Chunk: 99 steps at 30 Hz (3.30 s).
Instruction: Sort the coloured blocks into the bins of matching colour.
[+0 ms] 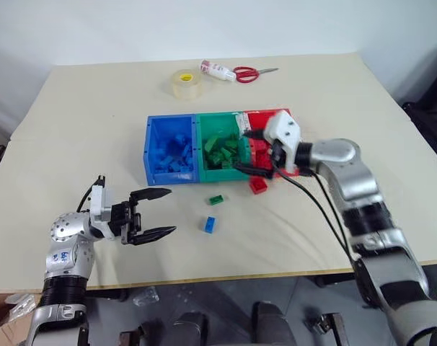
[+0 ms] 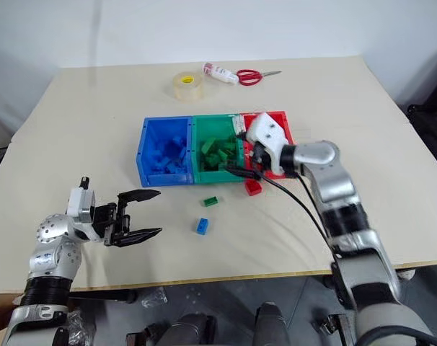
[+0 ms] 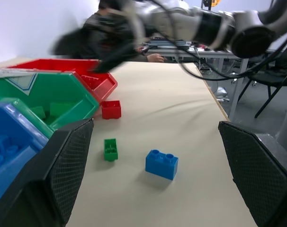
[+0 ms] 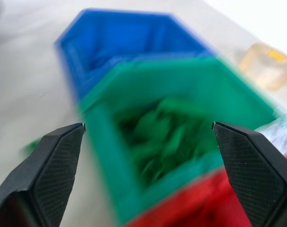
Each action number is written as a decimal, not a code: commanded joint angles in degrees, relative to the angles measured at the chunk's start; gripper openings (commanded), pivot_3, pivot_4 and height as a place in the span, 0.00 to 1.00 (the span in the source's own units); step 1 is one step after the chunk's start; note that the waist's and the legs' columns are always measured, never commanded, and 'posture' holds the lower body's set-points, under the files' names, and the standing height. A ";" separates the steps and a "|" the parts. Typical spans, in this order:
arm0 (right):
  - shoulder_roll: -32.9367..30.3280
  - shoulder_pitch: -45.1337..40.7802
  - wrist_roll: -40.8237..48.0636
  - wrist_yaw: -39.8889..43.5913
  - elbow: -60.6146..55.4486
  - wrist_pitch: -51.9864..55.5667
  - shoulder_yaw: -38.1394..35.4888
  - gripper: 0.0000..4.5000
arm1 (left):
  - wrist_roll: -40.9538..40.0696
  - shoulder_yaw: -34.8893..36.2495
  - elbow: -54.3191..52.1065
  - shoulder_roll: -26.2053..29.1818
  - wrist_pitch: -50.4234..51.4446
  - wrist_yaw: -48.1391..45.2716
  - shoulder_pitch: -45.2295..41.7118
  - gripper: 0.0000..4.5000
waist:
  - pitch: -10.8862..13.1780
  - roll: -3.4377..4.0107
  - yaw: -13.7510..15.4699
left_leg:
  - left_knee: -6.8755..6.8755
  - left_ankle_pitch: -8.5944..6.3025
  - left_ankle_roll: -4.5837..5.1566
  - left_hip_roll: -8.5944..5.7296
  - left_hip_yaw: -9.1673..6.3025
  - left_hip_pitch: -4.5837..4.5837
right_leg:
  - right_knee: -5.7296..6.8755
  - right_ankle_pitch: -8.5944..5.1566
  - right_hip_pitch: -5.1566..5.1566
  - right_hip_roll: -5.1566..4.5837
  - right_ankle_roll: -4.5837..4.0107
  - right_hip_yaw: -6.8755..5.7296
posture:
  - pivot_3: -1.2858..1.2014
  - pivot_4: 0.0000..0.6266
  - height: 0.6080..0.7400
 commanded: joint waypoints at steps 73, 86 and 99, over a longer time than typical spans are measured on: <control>-3.85 9.81 7.76 -15.18 -12.36 11.29 -12.71 0.32 | -0.18 0.58 2.24 0.82 -0.76 -2.10 -2.07 1.00 | -0.05 -0.05 0.81 | -0.01 -0.03 0.06 0.15 0.54 0.12 | -0.39 0.08 0.09 0.02 0.15 0.09 | 0.52 0.24 1.00; -2.51 -12.44 -3.78 -11.89 18.83 -2.48 -5.09 0.86 | 0.33 0.06 4.78 0.14 -2.06 -3.04 -4.34 1.00 | -0.05 -0.05 0.59 | -0.04 -0.03 0.07 0.12 0.46 0.06 | -0.38 0.08 0.03 0.00 0.15 0.06 | 0.52 0.24 1.00; -9.05 -3.17 -0.56 -4.80 5.30 1.62 -8.08 0.99 | 0.31 -0.39 5.89 0.28 -2.08 -3.74 -4.95 1.00 | -0.05 -0.05 0.92 | -0.01 -0.03 0.07 0.10 0.41 0.04 | -0.37 0.08 0.04 0.00 0.15 0.04 | 0.52 0.24 1.00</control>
